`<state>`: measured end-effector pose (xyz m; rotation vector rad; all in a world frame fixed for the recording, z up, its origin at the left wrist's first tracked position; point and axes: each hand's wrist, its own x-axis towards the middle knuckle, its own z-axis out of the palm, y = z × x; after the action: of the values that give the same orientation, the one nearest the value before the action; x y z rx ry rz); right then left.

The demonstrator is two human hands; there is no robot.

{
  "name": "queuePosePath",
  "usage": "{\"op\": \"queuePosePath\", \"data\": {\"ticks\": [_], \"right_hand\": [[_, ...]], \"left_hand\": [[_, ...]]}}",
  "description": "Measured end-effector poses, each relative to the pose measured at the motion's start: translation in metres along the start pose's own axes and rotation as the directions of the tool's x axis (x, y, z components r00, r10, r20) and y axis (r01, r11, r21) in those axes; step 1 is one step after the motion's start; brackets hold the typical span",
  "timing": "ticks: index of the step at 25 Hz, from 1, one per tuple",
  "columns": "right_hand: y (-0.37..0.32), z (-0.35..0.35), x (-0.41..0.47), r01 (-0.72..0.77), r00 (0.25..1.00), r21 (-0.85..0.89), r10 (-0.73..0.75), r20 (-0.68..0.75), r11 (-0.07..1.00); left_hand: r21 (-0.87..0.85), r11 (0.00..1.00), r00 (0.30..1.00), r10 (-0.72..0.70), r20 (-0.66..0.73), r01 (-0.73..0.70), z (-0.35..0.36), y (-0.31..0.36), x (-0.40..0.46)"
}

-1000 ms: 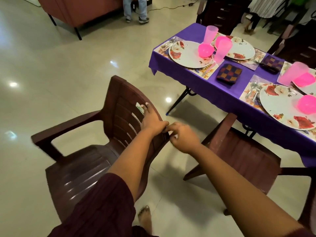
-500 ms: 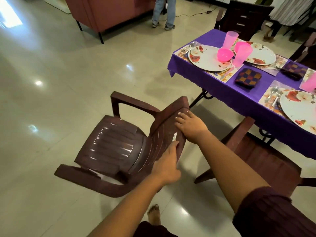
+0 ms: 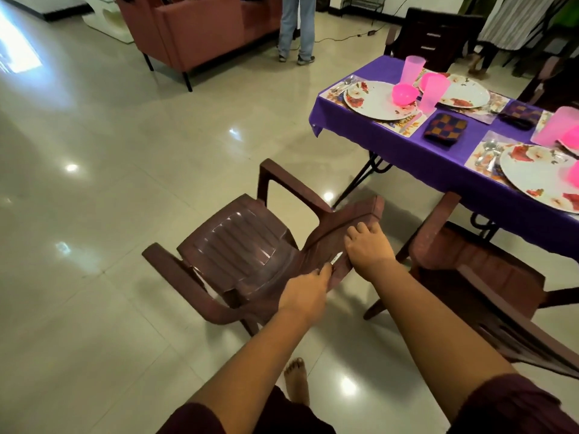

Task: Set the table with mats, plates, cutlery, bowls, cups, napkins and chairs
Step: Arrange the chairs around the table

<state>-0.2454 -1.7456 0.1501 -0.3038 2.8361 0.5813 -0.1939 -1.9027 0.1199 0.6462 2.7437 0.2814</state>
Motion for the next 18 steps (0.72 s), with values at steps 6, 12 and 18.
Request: {"op": "queuePosePath", "data": {"ticks": [6, 12, 18], "right_hand": [[-0.055, 0.005, -0.079, -0.018, 0.999, -0.003, 0.018, -0.043, 1.0], [-0.102, 0.014, -0.127, 0.024, 0.995, 0.299, 0.005, -0.096, 0.954], [-0.122, 0.006, -0.122, 0.011, 0.999, 0.315, 0.004, -0.048, 0.949]], "left_hand": [[0.126, 0.958, 0.962, 0.266, -0.055, -0.258, 0.007, -0.045, -0.064], [0.468, 0.785, 0.855, 0.507, -0.109, -0.406, 0.014, -0.117, -0.109], [0.518, 0.691, 0.785, 0.617, -0.059, -0.504, 0.002, -0.149, -0.1]]}}
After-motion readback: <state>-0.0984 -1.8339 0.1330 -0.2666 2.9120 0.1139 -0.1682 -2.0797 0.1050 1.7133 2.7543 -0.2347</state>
